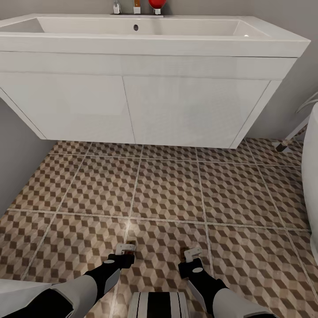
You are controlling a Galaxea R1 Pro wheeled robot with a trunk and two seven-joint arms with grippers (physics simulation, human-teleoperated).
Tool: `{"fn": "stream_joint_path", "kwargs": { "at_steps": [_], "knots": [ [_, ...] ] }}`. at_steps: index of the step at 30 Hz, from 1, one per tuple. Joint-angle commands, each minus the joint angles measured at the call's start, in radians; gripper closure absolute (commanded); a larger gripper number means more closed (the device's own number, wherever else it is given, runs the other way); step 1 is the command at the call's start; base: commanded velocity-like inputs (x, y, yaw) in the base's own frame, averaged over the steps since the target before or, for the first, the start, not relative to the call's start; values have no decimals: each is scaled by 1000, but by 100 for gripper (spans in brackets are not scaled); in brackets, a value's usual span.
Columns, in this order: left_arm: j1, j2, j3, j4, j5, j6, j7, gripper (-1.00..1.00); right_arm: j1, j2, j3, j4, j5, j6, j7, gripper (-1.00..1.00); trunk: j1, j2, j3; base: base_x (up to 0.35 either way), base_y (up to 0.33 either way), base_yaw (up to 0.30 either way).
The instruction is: Take the four mousetraps from the cabinet in the bathroom and place them on the bathroom floor. Make sure all four end up on the same floor surface, and ensure that at least two of them are either under or directly next to the same bathroom sink.
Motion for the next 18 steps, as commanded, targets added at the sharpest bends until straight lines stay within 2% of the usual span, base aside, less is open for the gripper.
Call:
{"fn": "stream_joint_path", "kwargs": {
  "at_steps": [1,18],
  "knots": [
    [0,0,-9,1,7,-3,3,100,0,0,7,0,5,3,-6,100,0,0,-1,0,0,0],
    [-1,-2,-9,1,7,-4,3,100,0,0,7,0,7,-2,-6,100,0,0,-1,0,0,0]
  ]
}}
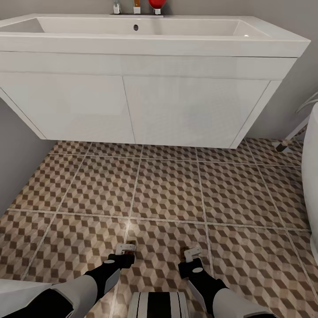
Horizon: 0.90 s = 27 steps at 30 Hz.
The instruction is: Take the four mousetraps from the cabinet in the bathroom and place them on the bathroom floor. Make sure all four end up on the same floor surface, and ensure that at least two of them are either under or directly next to the same bathroom sink.
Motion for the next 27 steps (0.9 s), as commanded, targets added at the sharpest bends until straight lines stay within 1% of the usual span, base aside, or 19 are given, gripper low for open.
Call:
{"fn": "stream_joint_path", "kwargs": {
  "at_steps": [1,27],
  "knots": [
    [0,0,-9,1,7,-3,4,100,0,0,7,0,5,2,-6,100,0,0,-1,0,0,0],
    [0,1,-9,1,7,-5,4,100,1,0,14,-9,6,1,-3,100,0,0,-1,1,0,0]
  ]
}}
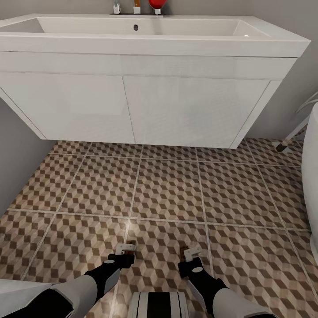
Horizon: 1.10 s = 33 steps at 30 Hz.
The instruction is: Take the four mousetraps from the cabinet in the bathroom and place them on the bathroom floor. Make sure all four end up on the same floor surface, and ensure that at least two of them are either under or directly next to the same bathroom sink.
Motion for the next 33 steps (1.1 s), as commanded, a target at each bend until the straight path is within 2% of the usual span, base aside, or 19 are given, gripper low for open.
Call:
{"fn": "stream_joint_path", "kwargs": {
  "at_steps": [1,21,33],
  "knots": [
    [0,0,-9,1,7,-3,4,100,0,0,8,0,4,2,-7,100,0,0,-1,103,32,0],
    [0,0,-7,0,8,-4,15,100,0,0,9,0,4,-19,-6,100,0,0,-1,290,53,0],
    [0,-3,-7,-1,9,-9,17,100,0,0,9,0,4,-20,-7,100,0,0,-1,77,-19,0]
  ]
}}
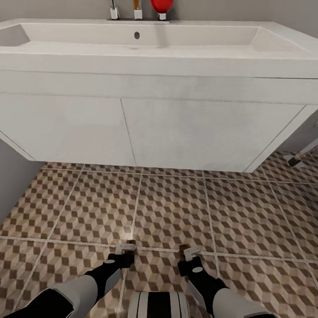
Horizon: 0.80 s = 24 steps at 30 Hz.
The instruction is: Take the four mousetraps from the cabinet in the bathroom and place them on the bathroom floor. Make sure all four end up on the same floor surface, and ensure that at least two of them are either under or directly next to the same bathroom sink.
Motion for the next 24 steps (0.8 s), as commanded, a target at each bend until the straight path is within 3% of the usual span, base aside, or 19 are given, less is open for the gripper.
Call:
{"fn": "stream_joint_path", "kwargs": {
  "at_steps": [1,16,24],
  "knots": [
    [0,0,-9,1,7,-4,4,100,-1,0,8,1,4,0,-6,100,0,0,-1,171,-116,0],
    [0,0,-9,1,8,-5,4,100,-1,0,9,1,4,0,-6,100,0,0,-1,29,-17,0],
    [0,1,-9,1,8,-4,3,100,-1,0,9,1,4,0,-6,100,0,0,-1,259,0,0]
  ]
}}
